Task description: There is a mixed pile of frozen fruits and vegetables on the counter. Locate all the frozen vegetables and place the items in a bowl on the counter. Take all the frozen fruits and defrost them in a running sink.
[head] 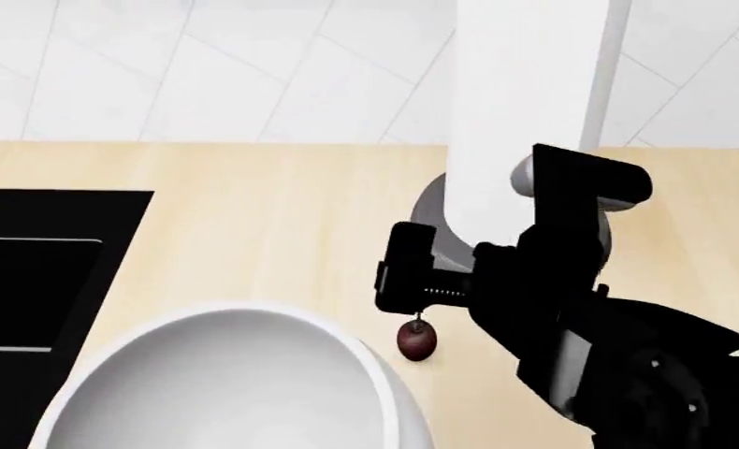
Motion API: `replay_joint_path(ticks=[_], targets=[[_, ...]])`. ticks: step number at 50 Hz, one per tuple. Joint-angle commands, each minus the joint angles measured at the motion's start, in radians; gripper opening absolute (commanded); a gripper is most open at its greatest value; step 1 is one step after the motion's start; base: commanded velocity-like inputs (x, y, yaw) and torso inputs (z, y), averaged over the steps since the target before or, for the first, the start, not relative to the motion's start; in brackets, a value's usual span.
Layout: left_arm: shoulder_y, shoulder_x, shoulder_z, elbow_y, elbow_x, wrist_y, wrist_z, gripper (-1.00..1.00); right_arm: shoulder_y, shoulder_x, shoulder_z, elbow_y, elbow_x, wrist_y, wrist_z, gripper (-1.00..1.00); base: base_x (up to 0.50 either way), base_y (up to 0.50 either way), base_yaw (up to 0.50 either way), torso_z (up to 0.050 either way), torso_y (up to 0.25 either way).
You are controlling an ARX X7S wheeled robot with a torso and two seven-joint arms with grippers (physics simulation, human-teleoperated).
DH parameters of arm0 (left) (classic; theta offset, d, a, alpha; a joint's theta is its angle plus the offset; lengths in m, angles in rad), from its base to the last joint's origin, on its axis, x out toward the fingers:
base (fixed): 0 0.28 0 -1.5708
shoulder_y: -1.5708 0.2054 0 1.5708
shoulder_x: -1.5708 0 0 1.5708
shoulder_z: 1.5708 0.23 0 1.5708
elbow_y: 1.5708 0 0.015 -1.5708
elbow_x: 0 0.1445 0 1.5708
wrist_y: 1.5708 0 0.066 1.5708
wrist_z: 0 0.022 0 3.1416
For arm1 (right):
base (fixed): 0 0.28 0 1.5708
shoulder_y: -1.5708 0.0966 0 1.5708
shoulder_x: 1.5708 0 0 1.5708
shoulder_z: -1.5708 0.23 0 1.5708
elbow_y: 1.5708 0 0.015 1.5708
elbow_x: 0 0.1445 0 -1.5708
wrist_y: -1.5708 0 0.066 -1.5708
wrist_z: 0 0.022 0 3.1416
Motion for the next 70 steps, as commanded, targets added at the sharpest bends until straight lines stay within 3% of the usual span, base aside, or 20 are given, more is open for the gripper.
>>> replay_joint_path(ticks=[1, 17, 23, 24, 42, 48, 51, 54, 61, 65, 70], targets=[[-0.012, 0.023, -0.019, 0.001, 0.011, 0.005, 0.019, 1.0, 0.058, -0.042, -0.039, 0.262, -0.063, -0.141, -0.082, 1.0, 0.0, 0.0, 0.0, 0.0, 0.0], [-0.002, 0.016, -0.023, 0.003, 0.005, 0.012, 0.018, 1.0, 0.01, -0.039, -0.095, 0.321, -0.074, -0.204, -0.118, 1.0, 0.0, 0.0, 0.0, 0.0, 0.0], [-0.001, 0.015, -0.023, 0.001, 0.003, 0.014, 0.017, 1.0, -0.008, -0.038, -0.086, 0.248, -0.059, -0.185, -0.093, 1.0, 0.0, 0.0, 0.0, 0.0, 0.0], [-0.005, 0.016, -0.018, -0.001, 0.004, 0.014, 0.014, 1.0, -0.012, -0.038, -0.084, 0.232, -0.06, -0.19, -0.087, -1.0, 0.0, 0.0, 0.0, 0.0, 0.0], [0.001, 0.011, -0.012, 0.003, -0.001, 0.017, 0.009, 1.0, -0.145, 0.092, -0.081, -0.46, -0.03, -0.091, 0.057, -1.0, 0.0, 0.0, 0.0, 0.0, 0.0], [0.003, 0.009, -0.018, 0.007, -0.006, 0.015, 0.008, 1.0, -0.28, 0.139, -0.016, -0.684, -0.026, -0.124, 0.089, -1.0, 0.0, 0.0, 0.0, 0.0, 0.0], [0.004, 0.009, -0.015, 0.009, -0.006, 0.018, 0.007, 1.0, -0.443, 0.172, 0.046, -0.832, -0.047, -0.195, 0.101, -1.0, 0.0, 0.0, 0.0, 0.0, 0.0], [0.001, 0.013, 0.006, 0.0, 0.003, 0.025, -0.001, 1.0, -0.5, 0.214, 0.03, -0.901, -0.063, -0.21, 0.099, -1.0, 0.0, 0.0, 0.0, 0.0, 0.0], [0.006, 0.005, -0.007, 0.016, -0.007, 0.019, 0.003, 1.0, -0.713, 0.188, 0.249, -1.078, -0.001, -0.213, 0.102, -1.0, 0.0, 0.0, 0.0, 0.0, 0.0], [0.012, 0.005, 0.004, 0.018, -0.005, 0.03, 0.004, 1.0, -0.794, 0.224, 0.186, -1.055, -0.077, -0.308, 0.091, -1.0, 0.0, 0.0, 0.0, 0.0, 0.0], [0.006, 0.009, -0.003, 0.017, -0.011, 0.027, 0.0, 1.0, -0.745, 0.22, 0.214, -1.084, -0.022, -0.243, 0.113, -1.0, 0.0, 0.0, 0.0, 0.0, 0.0]])
